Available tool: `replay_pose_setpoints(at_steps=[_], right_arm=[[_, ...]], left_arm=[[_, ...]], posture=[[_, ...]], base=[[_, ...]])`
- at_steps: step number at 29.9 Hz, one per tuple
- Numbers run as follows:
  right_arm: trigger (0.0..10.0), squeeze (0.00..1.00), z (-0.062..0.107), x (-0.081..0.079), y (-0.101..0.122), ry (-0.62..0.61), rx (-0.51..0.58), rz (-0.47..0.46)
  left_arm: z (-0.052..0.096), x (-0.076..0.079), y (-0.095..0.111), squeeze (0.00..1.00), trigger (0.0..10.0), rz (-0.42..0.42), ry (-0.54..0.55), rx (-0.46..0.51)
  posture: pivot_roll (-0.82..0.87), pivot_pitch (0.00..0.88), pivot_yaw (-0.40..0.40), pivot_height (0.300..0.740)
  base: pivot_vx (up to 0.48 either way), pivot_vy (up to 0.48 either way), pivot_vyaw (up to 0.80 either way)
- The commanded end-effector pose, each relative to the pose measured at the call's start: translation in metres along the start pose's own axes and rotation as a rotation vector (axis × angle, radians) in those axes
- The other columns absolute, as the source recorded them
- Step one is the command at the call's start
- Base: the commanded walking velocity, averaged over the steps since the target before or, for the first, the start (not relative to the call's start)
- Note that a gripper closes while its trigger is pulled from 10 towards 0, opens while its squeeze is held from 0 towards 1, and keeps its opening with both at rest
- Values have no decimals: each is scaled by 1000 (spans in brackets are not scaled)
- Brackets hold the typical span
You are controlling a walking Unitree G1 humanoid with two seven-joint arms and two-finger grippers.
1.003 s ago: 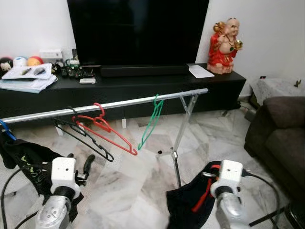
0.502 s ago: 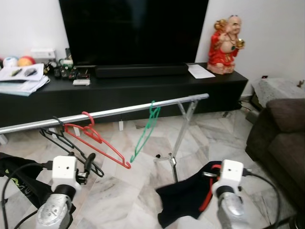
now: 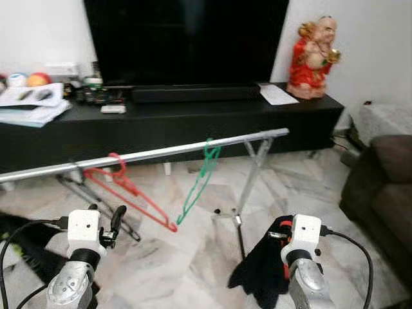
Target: Hang hanger
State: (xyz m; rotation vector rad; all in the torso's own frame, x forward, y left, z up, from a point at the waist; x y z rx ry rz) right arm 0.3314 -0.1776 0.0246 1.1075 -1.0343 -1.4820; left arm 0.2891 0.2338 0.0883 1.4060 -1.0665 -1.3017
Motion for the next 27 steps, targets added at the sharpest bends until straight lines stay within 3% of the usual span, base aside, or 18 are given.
replay_pose_setpoints(at_steps=[1,15,27], right_arm=[[10000,0,-2,-5,8,24,34,12],[10000,0,1,0,-4,15,-6,27],[10000,0,7,12,-24,-36,-87,16]], left_arm=[[0,-1,0,0,10000,-11,6,-7],[1,1,-1,0,10000,-9,0,-11],[0,5,-1,0,10000,-26,-16,-13]], posture=[[140,5,-21,740],[134,0,-22,740],[136,0,-24,740]], base=[[0,0,800],[0,0,800],[0,-49,77]])
Point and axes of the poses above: a point about 5 cm out from each wrist's last joint towards the gripper, its own z axis pointing back from the gripper into the wrist, its own y axis along the axis of the wrist's last joint, x = y × z, the point moved 3 cm from there along -z, pointing out of the wrist towards the gripper, and after that the axes turned 6 degrees about -z, right-handed, at the moved point
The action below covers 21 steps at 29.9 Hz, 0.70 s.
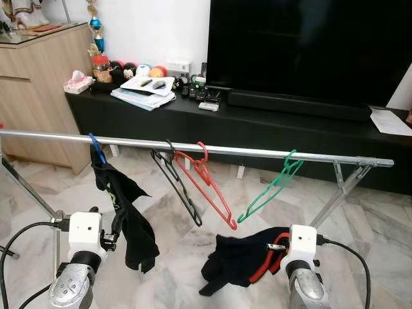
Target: Hang hanger
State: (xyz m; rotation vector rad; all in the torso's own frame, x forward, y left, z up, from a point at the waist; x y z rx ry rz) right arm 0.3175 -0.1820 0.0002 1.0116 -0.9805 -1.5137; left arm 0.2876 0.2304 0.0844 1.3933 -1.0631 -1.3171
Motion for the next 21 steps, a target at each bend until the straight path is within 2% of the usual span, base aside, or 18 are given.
replay_pose_setpoints(at_steps=[1,13,21], right_arm=[[10000,0,0,3,0,-12,-1,-5],[10000,0,1,0,-11,27,-47,35],[10000,0,2,-1,-21,47,-113,59]], left_arm=[[-2,1,2,0,10000,-27,-3,-2],[-2,-1,1,0,10000,-32,9,-11],[-1,-3,0,0,10000,-37,24,-17]], posture=[[137,0,-24,740],[142,3,-30,740],[151,3,-39,740]], base=[[0,-375,0],[0,-378,0],[0,-382,484]])
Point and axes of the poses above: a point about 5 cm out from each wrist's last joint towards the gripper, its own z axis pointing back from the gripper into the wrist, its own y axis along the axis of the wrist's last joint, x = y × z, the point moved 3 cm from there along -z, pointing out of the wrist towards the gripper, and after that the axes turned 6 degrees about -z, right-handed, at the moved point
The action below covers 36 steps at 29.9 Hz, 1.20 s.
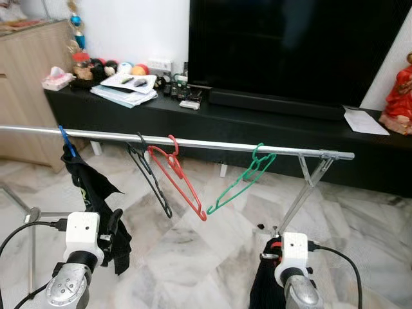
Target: Hang hanger
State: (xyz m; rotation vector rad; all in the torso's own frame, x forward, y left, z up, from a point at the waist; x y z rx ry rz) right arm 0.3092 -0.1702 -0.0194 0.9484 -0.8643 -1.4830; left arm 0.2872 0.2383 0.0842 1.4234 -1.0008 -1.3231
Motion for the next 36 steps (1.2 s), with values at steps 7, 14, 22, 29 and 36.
replay_pose_setpoints(at_steps=[7,14,22,29,36], right_arm=[[10000,0,1,10,-16,-7,-114,8],[10000,0,6,7,-34,31,-217,41],[10000,0,3,3,-28,46,-192,3],[10000,0,4,1,-28,79,-179,15],[10000,0,6,-7,-33,106,-188,30]], left_arm=[[1,-1,-1,0,10000,4,18,-15],[3,-4,2,0,10000,3,39,-3],[5,-6,4,0,10000,24,42,5],[3,-3,7,0,10000,27,34,10],[2,-4,7,0,10000,25,27,11]], posture=[[166,2,-46,740],[178,3,-51,740],[180,4,-47,740],[177,0,-44,740],[180,0,-35,740]], base=[[0,-138,0],[0,0,0],[0,0,0],[205,0,179],[321,0,778]])
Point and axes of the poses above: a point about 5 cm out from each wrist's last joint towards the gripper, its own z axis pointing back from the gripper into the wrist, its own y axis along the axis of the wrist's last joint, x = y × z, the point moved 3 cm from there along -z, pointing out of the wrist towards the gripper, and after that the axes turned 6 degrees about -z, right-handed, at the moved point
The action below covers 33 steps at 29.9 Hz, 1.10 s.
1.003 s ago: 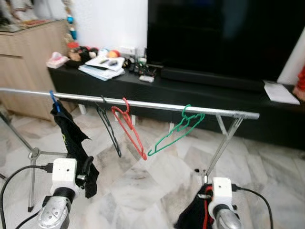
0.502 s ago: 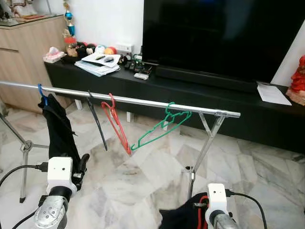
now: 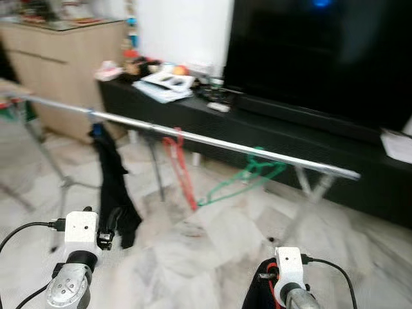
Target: Hang hanger
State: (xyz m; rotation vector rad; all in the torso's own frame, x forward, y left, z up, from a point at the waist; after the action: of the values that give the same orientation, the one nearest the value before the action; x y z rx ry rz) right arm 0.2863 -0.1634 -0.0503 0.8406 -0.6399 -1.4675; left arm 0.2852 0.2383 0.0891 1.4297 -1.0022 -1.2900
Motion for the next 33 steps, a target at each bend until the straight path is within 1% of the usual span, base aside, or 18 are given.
replay_pose_setpoints(at_steps=[1,2,5,12,18,21,24,26,30,33], right_arm=[[10000,0,-1,-3,5,9,20,-4],[10000,0,-1,-3,5,2,24,-24],[10000,0,-2,-4,7,3,38,-42],[10000,0,-2,0,10,-13,43,-39],[10000,0,-2,-1,11,-17,47,-39],[10000,0,-3,-1,11,-19,47,-40],[10000,0,-3,-1,11,-20,45,-39],[10000,0,-3,-1,11,-21,45,-39],[10000,0,-3,-1,12,-21,47,-39],[10000,0,-3,-1,13,-23,50,-40]], left_arm=[[0,-3,3,0,10000,8,3,3],[0,-3,3,0,10000,8,2,3],[-1,-3,3,0,10000,7,0,3],[-2,0,4,0,10000,9,-12,6],[-1,1,5,0,10000,13,-23,8],[-1,3,5,0,10000,21,-42,8],[1,10,4,0,10000,30,-88,-1],[1,13,2,0,10000,24,-107,-14],[0,15,3,0,10000,30,-112,-13],[-3,18,6,0,10000,35,-133,-8]], posture=[[181,0,-35,740],[181,0,-33,740],[175,0,-29,740],[177,0,-28,740],[177,0,-29,740],[180,4,-32,740],[182,6,-33,740],[183,7,-33,740],[182,8,-35,740],[182,9,-39,740]], base=[[326,0,0],[330,0,0],[331,0,0],[340,0,0],[338,0,0],[347,0,0],[269,0,0],[0,0,0],[0,0,0],[0,0,0]])
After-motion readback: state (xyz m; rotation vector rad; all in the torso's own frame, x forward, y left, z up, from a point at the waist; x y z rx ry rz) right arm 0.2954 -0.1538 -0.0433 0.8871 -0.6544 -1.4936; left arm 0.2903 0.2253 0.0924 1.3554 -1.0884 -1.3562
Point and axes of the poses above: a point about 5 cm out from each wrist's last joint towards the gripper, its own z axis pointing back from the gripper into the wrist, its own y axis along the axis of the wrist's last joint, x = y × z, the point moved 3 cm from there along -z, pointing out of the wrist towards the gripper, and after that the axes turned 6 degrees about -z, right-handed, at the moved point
